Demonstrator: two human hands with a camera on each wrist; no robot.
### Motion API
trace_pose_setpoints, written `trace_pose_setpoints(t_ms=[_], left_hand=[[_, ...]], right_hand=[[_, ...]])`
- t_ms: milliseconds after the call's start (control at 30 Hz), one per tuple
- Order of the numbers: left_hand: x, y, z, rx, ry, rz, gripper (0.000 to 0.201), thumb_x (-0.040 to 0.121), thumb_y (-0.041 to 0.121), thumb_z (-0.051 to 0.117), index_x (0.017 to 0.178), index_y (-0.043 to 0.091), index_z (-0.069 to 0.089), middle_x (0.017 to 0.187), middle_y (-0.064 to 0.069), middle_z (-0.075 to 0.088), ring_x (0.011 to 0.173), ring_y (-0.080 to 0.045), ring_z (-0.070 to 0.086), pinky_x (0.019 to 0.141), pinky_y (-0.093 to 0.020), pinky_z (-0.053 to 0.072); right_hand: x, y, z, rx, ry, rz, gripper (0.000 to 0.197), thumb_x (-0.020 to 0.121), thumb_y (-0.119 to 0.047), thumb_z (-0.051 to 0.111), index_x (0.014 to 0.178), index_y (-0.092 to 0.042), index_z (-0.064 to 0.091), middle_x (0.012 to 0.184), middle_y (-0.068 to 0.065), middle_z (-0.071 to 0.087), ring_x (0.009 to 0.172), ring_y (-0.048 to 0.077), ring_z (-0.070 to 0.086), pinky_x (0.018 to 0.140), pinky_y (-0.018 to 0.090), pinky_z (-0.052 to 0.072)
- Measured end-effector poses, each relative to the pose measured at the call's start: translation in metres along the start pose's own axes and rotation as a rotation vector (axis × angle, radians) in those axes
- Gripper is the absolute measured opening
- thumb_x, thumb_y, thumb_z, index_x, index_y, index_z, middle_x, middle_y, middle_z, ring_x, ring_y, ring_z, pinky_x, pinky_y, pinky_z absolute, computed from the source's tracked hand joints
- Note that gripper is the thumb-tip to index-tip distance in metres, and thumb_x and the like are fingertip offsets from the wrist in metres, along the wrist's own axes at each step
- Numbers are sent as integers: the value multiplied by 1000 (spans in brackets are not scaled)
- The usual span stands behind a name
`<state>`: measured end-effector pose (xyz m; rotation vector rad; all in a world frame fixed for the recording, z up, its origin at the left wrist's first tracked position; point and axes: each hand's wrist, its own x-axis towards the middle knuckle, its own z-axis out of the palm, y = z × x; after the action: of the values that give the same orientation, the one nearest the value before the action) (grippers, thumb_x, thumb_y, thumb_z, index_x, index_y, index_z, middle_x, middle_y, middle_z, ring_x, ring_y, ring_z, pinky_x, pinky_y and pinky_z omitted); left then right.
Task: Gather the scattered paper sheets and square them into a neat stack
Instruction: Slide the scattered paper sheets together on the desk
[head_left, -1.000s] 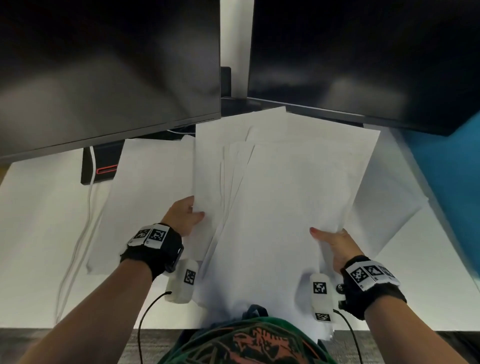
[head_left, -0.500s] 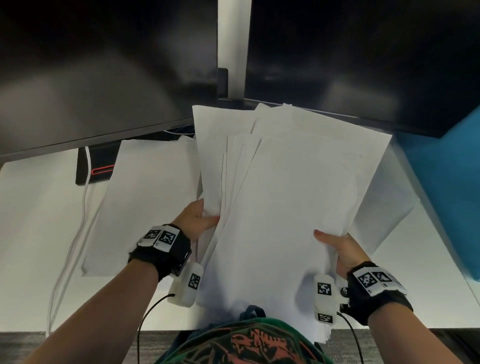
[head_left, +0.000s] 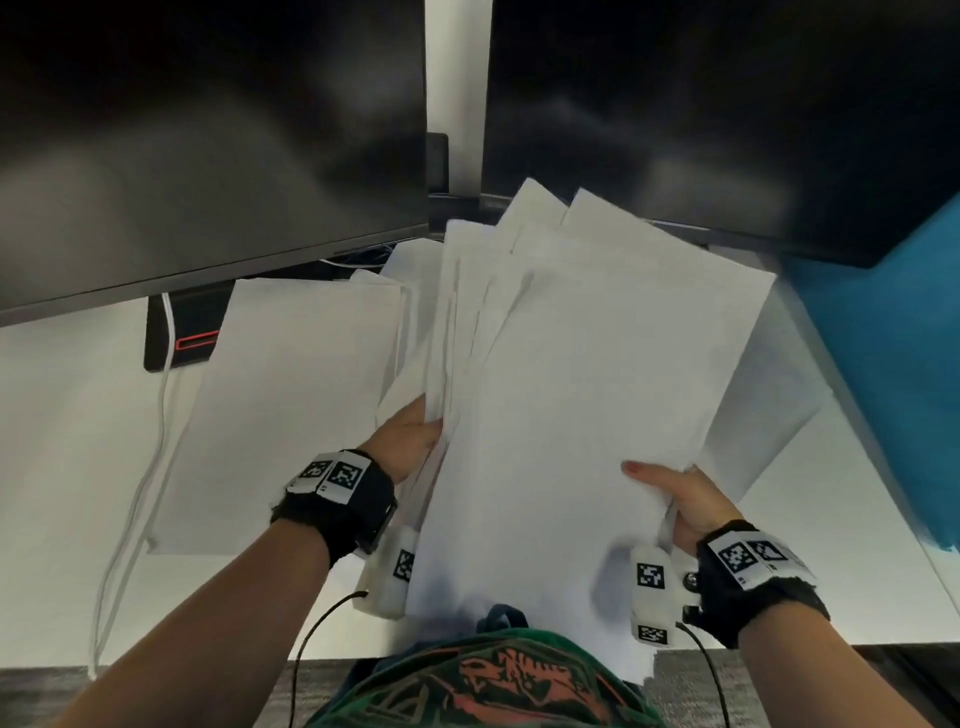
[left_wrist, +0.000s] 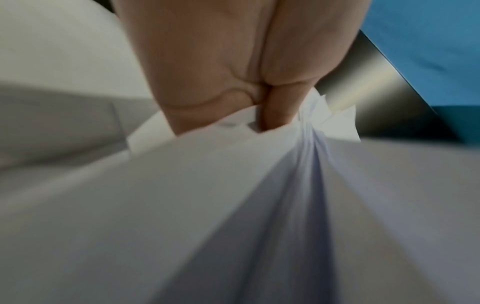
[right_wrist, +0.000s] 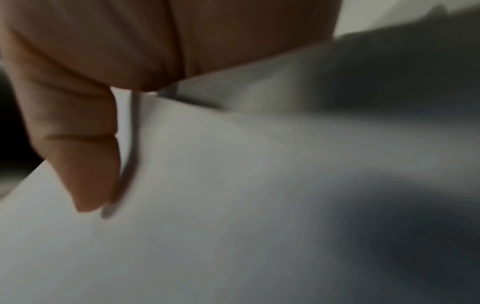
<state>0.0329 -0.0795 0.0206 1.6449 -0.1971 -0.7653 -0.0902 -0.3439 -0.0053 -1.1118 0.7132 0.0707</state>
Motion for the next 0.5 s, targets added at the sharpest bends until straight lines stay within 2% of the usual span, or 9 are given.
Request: trace_pose_setpoints(t_ms=[67,133,167,200,233,300,333,400,500], left_hand=[[0,3,10,48,-122,-12,30,95,3,40,112,25,52,98,10,61,83,6,61,89,-16,45],[2,0,9,138,-164,-23,22,94,8,44,108,20,56,100,1,63,89,-6,61,92,-24,46],[3,-3,5,163,-114,-45,17,93,12,48,106,17,57,100,-5,62,90,-15,60,90,-29,47],[5,-4,-1,154,-36,-70,13,91,14,50,101,14,58,95,-9,62,87,-20,59,82,-31,49],[5,-5,-11,117,57,-92,8,91,13,50,93,13,58,88,-11,61,78,-20,60,71,-27,49],[3,-4,-35,53,294,-67,19,91,4,48,85,20,57,76,-6,61,59,-11,60,54,-17,47],[0,-4,-49,57,422,-32,21,90,2,49,84,21,57,75,-4,61,61,-12,61,54,-16,47],[-7,-9,-78,149,660,-25,18,86,2,53,95,17,60,82,-6,64,80,-26,61,67,-26,47],[-19,-23,-115,416,929,-213,37,84,11,56,120,15,52,120,-12,59,115,-35,50,95,-41,40]], right_hand=[[1,1,7,-72,13,-11,24,78,6,62,96,-10,65,75,1,76,71,15,73,55,23,57],[4,2,14,-114,11,-10,32,67,-3,75,97,-9,65,78,3,76,71,17,73,61,27,57],[6,3,13,-121,16,-7,47,55,-13,84,98,-8,66,81,5,76,75,19,73,68,31,56],[9,4,12,-130,35,-9,56,46,-20,88,97,-9,67,82,5,76,76,19,73,75,33,55],[9,3,11,-124,54,-19,49,50,-19,88,94,-10,67,79,3,77,74,16,73,77,33,53],[11,-1,7,-121,83,-39,20,73,-1,71,88,-12,66,68,-4,75,65,10,72,73,29,52],[11,-2,6,-123,101,-44,21,78,5,64,87,-13,65,66,-4,75,64,12,71,72,29,51],[13,-5,5,-142,109,-43,24,78,8,61,88,-13,65,66,-3,75,74,22,69,77,33,50],[15,-5,6,-170,125,-22,22,79,8,60,87,-12,64,62,-3,74,79,24,63,71,32,48]])
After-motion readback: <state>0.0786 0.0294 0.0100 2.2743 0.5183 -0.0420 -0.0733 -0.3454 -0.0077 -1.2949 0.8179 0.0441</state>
